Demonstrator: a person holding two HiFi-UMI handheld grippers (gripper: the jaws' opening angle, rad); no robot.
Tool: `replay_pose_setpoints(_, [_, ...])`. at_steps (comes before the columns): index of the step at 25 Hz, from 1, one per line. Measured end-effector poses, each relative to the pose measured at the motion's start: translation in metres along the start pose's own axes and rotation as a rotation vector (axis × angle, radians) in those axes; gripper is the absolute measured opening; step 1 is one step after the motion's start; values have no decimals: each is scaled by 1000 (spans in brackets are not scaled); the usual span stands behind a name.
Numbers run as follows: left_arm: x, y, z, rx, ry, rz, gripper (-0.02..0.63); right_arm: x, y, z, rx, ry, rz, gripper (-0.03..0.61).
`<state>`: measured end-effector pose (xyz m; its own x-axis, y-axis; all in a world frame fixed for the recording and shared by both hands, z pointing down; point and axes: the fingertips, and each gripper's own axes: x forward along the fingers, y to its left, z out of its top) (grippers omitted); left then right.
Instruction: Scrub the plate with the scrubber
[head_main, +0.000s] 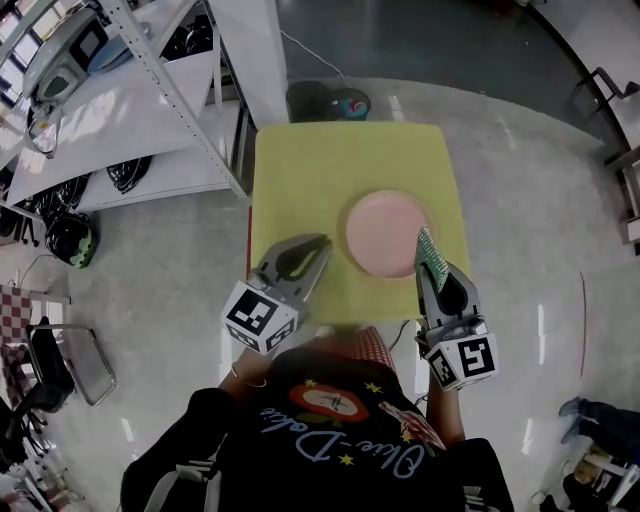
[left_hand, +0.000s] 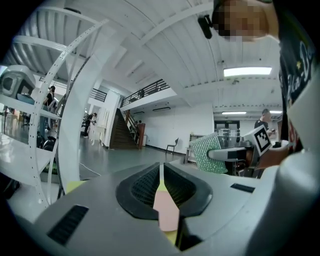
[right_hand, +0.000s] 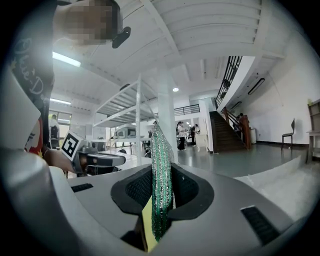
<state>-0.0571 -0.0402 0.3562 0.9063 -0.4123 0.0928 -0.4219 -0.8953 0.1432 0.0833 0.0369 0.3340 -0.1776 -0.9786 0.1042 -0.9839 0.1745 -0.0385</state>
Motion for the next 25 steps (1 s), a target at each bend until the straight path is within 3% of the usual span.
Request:
replay_pose_setpoints(6, [31, 15, -8, -40, 19, 59, 3, 30, -39, -15, -12, 60, 49, 64])
replay_pose_setpoints(14, [78, 47, -44, -91, 77, 156, 4, 91, -75, -52, -68, 187, 185, 63])
replay_pose_setpoints(23, [112, 73, -107, -169, 179, 244, 5, 150, -87, -128, -249, 391, 357, 63])
replay_pose_setpoints(24, [114, 75, -115, -189, 197, 246, 28, 155, -85, -138, -277, 420, 380, 63])
replay_pose_setpoints(25, [117, 76, -122, -211, 214, 244, 92, 159, -84, -148, -305, 448, 400, 64])
